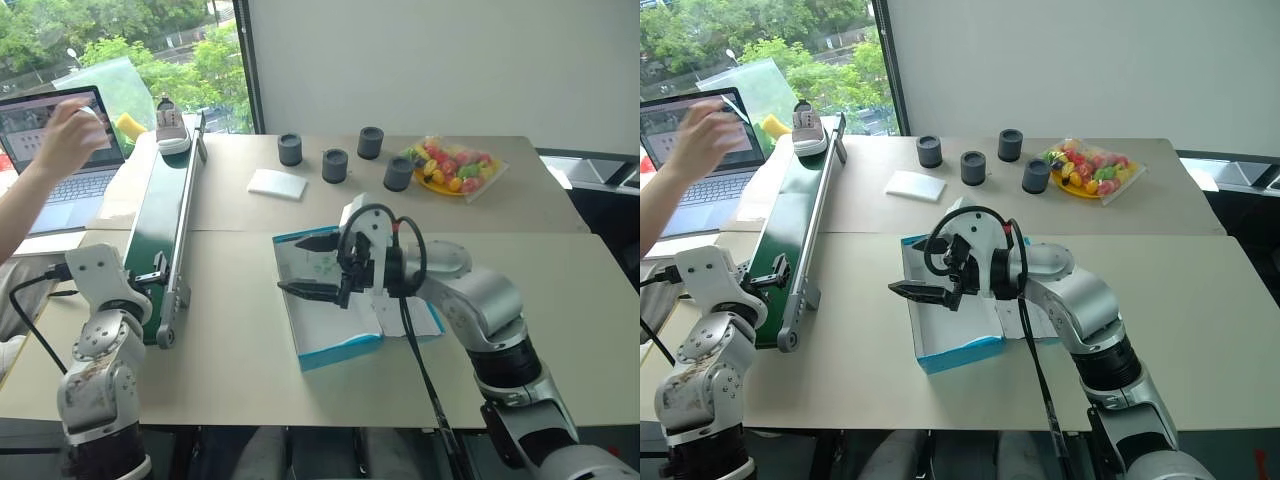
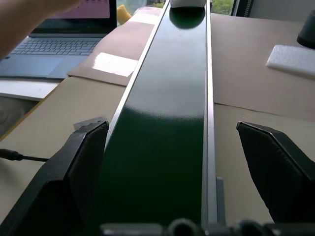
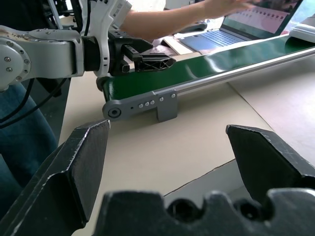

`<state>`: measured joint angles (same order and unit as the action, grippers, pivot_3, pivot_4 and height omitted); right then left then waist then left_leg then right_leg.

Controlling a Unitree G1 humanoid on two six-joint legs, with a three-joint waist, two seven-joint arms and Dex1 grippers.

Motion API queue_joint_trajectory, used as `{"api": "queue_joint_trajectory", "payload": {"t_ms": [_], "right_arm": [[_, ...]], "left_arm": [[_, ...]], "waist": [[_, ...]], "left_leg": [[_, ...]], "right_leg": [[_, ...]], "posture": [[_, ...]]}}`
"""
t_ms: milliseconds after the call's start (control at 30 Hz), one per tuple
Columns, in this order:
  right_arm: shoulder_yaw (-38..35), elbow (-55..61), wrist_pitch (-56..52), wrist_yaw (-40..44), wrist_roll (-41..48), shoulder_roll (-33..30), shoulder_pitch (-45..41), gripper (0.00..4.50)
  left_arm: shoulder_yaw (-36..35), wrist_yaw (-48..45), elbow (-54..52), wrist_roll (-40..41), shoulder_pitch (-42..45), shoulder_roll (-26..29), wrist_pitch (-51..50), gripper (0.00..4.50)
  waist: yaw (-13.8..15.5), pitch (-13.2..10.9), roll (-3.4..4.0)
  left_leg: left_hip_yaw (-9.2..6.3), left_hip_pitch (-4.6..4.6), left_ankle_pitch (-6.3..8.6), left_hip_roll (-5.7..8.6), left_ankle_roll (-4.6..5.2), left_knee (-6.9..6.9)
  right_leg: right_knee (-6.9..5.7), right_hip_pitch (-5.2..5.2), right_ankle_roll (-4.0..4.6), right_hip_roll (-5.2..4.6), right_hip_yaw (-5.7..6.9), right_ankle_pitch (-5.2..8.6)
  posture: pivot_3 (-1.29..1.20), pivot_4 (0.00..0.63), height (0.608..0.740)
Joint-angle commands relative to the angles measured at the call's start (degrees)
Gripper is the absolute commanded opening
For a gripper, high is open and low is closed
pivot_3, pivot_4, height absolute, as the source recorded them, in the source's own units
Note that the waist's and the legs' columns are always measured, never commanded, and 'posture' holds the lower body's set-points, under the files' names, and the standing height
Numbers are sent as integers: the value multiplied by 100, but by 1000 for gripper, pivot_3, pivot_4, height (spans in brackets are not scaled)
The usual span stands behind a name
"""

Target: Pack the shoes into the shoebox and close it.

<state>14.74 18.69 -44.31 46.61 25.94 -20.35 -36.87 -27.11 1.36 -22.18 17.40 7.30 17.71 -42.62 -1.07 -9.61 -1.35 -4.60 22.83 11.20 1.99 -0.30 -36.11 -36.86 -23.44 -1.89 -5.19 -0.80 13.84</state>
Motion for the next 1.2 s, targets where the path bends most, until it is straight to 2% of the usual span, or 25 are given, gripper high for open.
{"api": "queue_joint_trajectory", "payload": {"t_ms": [33,400,600,1200], "right_arm": [[2,240,-46,-229,3,86,25,4468],[95,311,-166,-585,35,238,67,4468],[87,265,-164,-686,37,312,64,4468],[110,135,-59,-776,-88,385,-6,4468]], "left_arm": [[-185,17,-254,117,19,116,-307,4500],[-166,-21,-320,210,172,351,-1069,4500],[-191,-54,-213,171,307,500,-1109,4500],[-255,54,-96,82,267,445,-1113,4500]], "waist": [[0,0,-1],[2,0,-4],[0,0,-5],[2,0,-6]], "left_leg": [[0,0,0,0,0,0],[-1,0,1,0,-1,1],[0,-1,1,0,-1,1],[-1,1,1,0,-2,3]], "right_leg": [[0,-1,0,0,0,0],[-1,-3,1,0,-1,0],[-2,-3,1,0,-2,0],[-2,-7,1,-1,-3,-1]], "posture": [[0,150,740],[0,150,740],[0,150,740],[0,150,740]]}}
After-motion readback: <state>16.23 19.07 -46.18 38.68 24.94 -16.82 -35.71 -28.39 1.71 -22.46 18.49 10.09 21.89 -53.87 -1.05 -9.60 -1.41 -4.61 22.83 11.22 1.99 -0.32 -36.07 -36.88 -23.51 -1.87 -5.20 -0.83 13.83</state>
